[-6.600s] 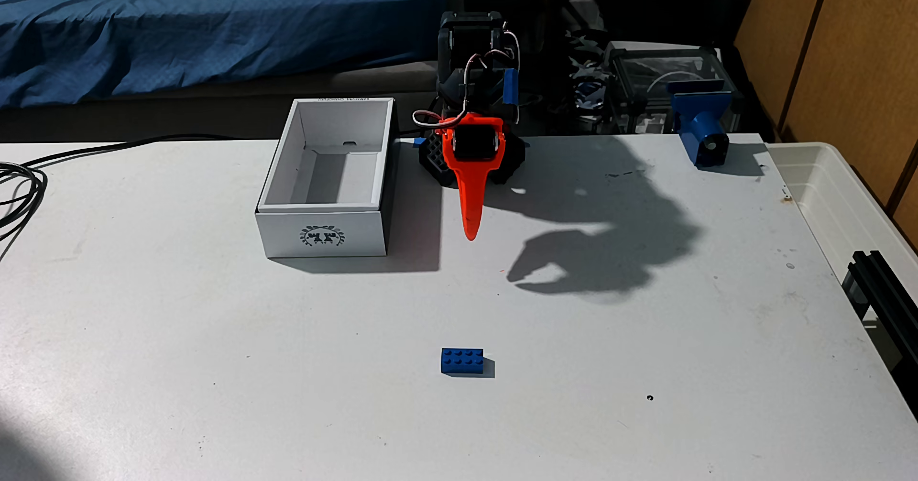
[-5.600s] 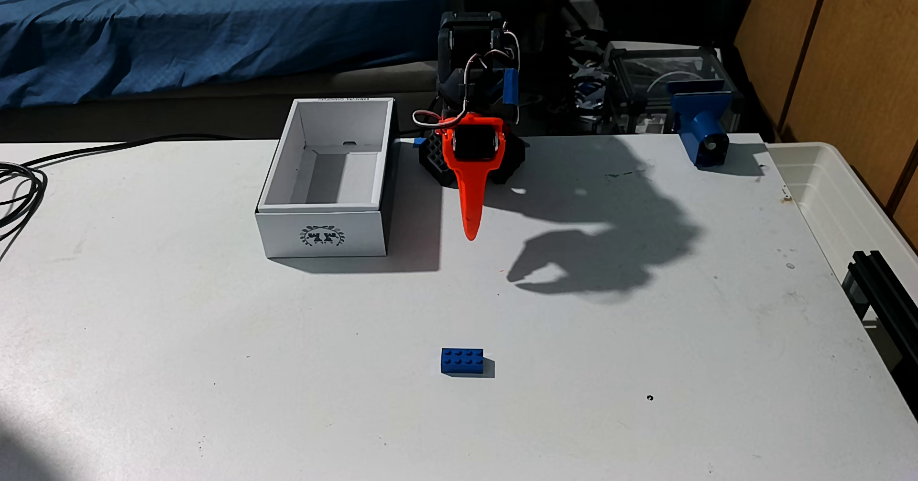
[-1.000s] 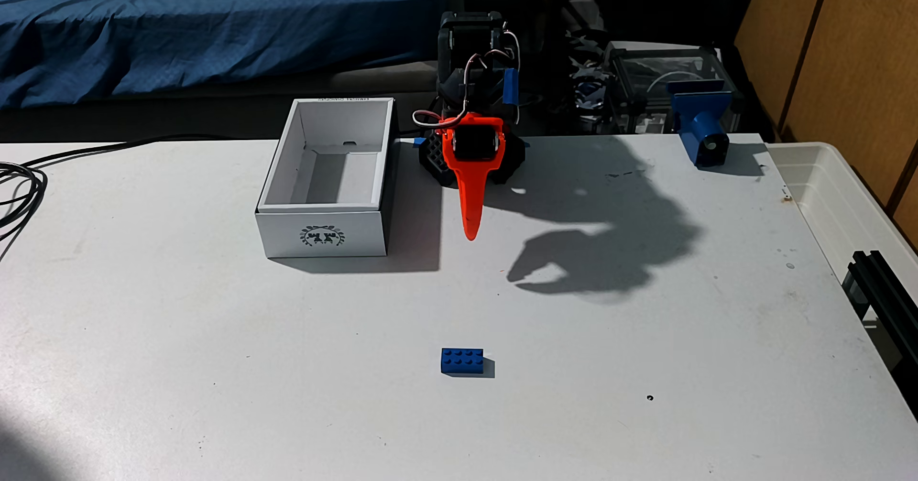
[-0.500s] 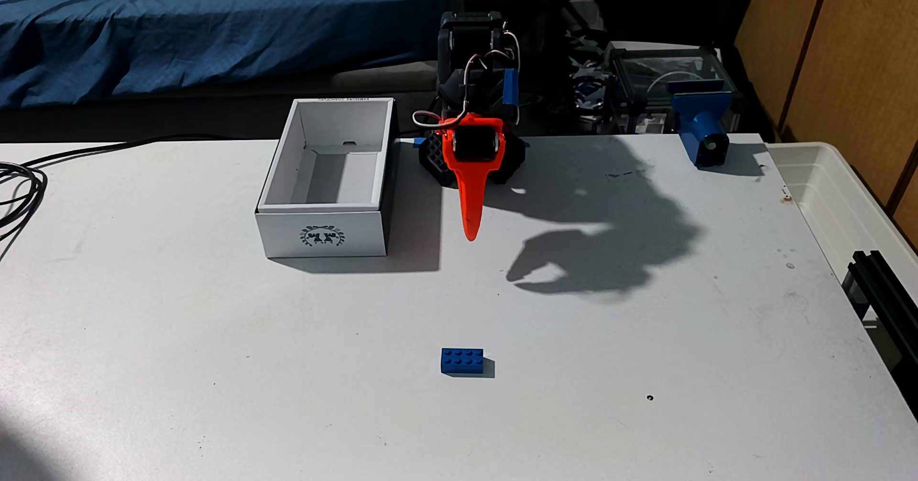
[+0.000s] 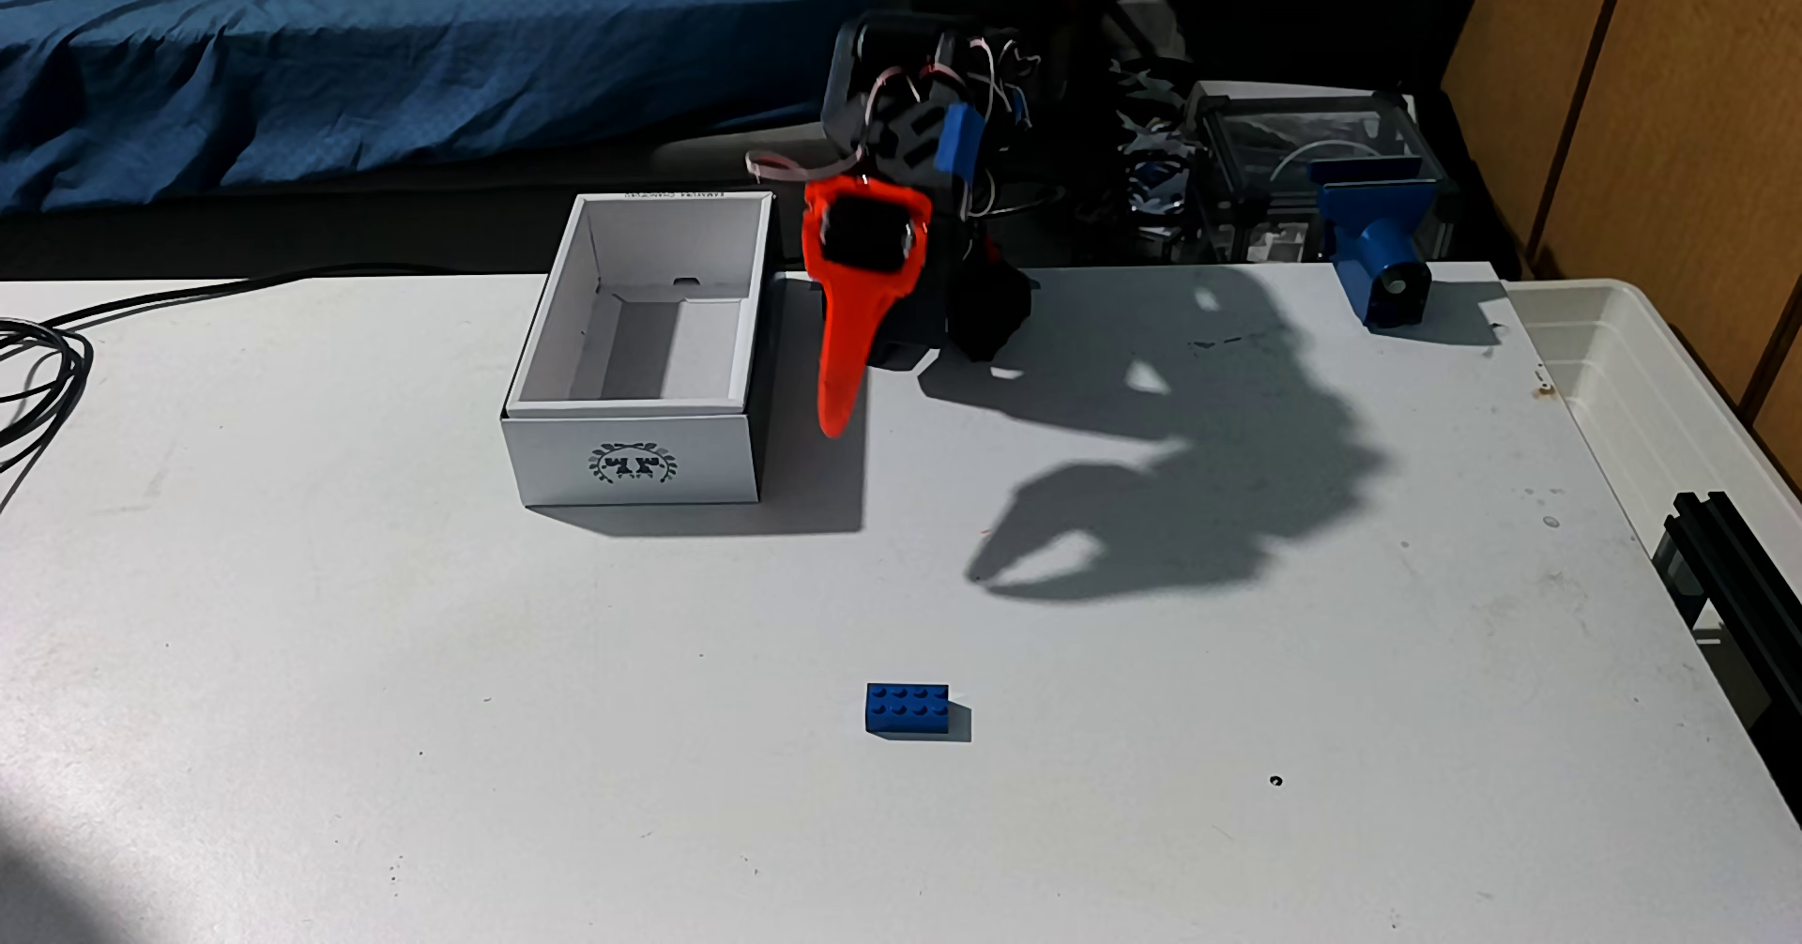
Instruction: Grab the blue brick and place in box
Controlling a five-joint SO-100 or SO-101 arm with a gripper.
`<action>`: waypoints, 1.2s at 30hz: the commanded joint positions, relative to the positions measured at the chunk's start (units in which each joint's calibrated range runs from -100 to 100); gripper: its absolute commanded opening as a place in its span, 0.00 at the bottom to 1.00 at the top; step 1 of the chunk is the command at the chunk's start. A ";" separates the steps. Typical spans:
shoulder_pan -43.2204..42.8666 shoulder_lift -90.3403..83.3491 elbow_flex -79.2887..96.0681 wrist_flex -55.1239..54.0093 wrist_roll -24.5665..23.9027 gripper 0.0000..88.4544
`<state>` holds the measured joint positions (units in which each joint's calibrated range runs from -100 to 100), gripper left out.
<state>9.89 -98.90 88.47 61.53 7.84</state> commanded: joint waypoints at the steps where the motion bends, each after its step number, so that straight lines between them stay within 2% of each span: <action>1: 2.07 0.51 -6.12 -0.39 1.13 0.01; 9: 2.96 6.34 -14.55 -0.22 1.13 0.01; 20: 2.44 45.75 -44.19 2.37 0.23 0.01; 29: -2.61 71.97 -62.47 15.64 -3.92 0.01; 36: -6.92 79.07 -63.36 16.24 -6.82 0.01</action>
<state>4.28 -21.20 27.49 77.87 2.11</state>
